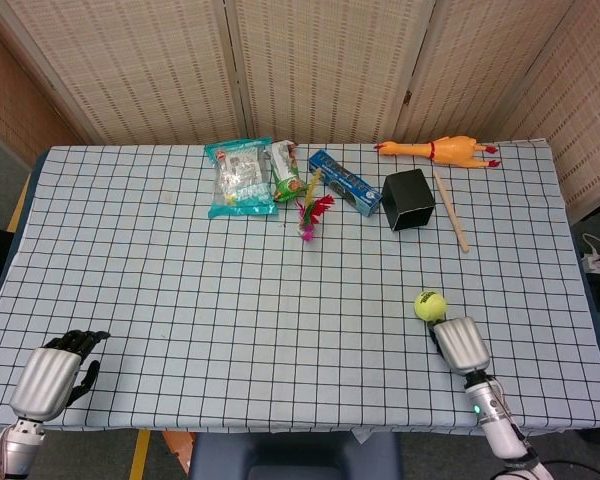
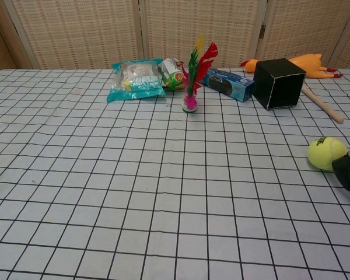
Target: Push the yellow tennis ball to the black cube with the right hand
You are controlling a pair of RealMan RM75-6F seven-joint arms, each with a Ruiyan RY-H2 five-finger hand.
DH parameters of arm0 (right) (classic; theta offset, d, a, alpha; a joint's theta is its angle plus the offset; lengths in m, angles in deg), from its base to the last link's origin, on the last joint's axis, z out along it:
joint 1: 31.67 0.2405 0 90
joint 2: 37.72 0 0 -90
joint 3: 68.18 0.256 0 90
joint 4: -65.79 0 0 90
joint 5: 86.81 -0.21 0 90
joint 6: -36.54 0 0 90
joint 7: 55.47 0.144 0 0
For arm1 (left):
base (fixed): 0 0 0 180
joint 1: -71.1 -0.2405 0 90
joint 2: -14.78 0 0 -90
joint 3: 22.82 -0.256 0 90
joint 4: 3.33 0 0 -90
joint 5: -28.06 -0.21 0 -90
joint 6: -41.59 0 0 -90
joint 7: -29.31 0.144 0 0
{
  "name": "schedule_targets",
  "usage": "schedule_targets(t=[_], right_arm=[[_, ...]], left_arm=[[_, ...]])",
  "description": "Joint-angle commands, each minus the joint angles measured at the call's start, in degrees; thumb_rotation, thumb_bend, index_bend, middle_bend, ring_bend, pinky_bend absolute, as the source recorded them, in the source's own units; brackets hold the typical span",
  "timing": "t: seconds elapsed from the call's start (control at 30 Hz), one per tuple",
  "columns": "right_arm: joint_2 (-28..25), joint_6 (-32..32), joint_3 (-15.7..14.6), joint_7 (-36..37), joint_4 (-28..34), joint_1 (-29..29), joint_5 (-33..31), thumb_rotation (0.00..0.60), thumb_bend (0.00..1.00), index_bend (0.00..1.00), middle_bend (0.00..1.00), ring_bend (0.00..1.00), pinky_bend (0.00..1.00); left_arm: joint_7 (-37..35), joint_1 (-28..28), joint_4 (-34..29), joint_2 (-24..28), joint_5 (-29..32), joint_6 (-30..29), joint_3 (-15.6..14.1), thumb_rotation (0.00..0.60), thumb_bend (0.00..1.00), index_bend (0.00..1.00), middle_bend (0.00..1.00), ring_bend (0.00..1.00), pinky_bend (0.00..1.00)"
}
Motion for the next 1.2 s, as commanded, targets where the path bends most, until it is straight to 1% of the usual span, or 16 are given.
schedule_targets(t=[0.03, 0.33, 0.53, 1.2], right_arm=[[0.9, -0.4, 0.5, 0.5, -1.5, 0.6, -0.5, 0.6, 1.0, 0.93, 0.77, 0.75, 1.0], [3.9, -2.7, 2.2, 2.5, -7.9, 3.3, -1.8, 0.6, 1.0, 0.93, 0.77, 0.75, 1.0], [5.0, -3.1, 2.5, 3.1, -9.9, 4.4, -1.8, 0.6, 1.0, 0.93, 0.77, 0.75, 1.0], [10.3, -8.1, 5.7, 4.7, -22.3, 10.9, -4.7, 0.6, 1.0, 0.93, 0.77, 0.75, 1.0]], left_arm=[[0.0, 0.0, 0.0, 0.0, 0.0, -0.1, 0.0, 0.6, 0.52, 0.3, 0.37, 0.31, 0.52], [0.2, 0.1, 0.0, -0.1, 0.0, 0.2, -0.1, 0.6, 0.53, 0.3, 0.37, 0.31, 0.52], [0.4, 0.1, 0.1, -0.1, 0.2, 0.5, 0.0, 0.6, 0.52, 0.3, 0.37, 0.31, 0.52], [1.1, 0.5, 0.2, -0.5, 0.9, 1.7, -0.1, 0.6, 0.53, 0.3, 0.37, 0.31, 0.52]])
